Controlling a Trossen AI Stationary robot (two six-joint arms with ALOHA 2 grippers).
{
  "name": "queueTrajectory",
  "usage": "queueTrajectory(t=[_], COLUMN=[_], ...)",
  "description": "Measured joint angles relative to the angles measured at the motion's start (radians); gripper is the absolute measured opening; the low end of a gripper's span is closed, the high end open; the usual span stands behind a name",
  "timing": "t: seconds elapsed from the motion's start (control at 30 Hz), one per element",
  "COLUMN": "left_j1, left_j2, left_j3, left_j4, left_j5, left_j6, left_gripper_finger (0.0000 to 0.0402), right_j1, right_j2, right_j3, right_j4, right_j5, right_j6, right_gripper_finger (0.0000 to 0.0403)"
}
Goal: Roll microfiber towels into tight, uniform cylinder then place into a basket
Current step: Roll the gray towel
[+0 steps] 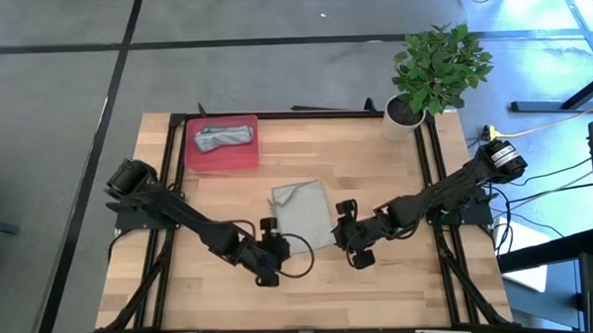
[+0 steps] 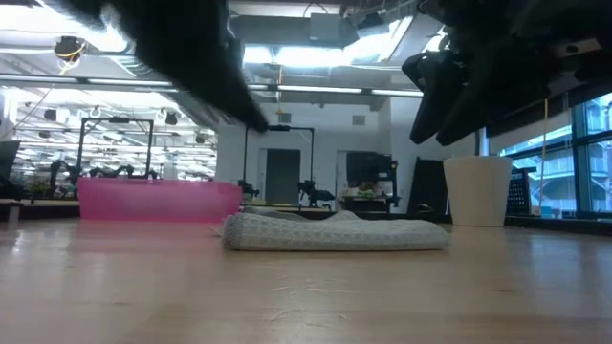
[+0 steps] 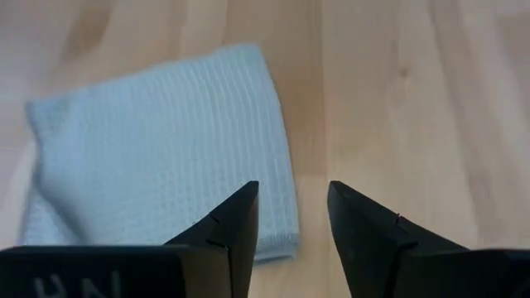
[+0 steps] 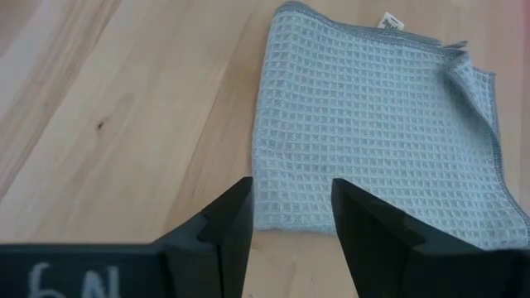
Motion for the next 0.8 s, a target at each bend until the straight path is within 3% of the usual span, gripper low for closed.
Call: queueTrajectory(t=[0.27,0.8], left_j1=[0.000,0.010], left_j2=[0.124,0.247], left_j3=[-0.001,0.004], left_j4=[0.020,0.042], left_j5=[0.006,0.002], left_j6=[0.041,0.028], left_gripper_finger=[0.0139,0.0139], right_j1=[0.000,0.000], right_j2=[0.000,0.001], right_j3=[0.000,0.000], right_j4=[0.003,0.008], right_j5=[0.000,0.000], right_j6=[0.001,0.049], right_gripper_finger=[0.0165,0.0165])
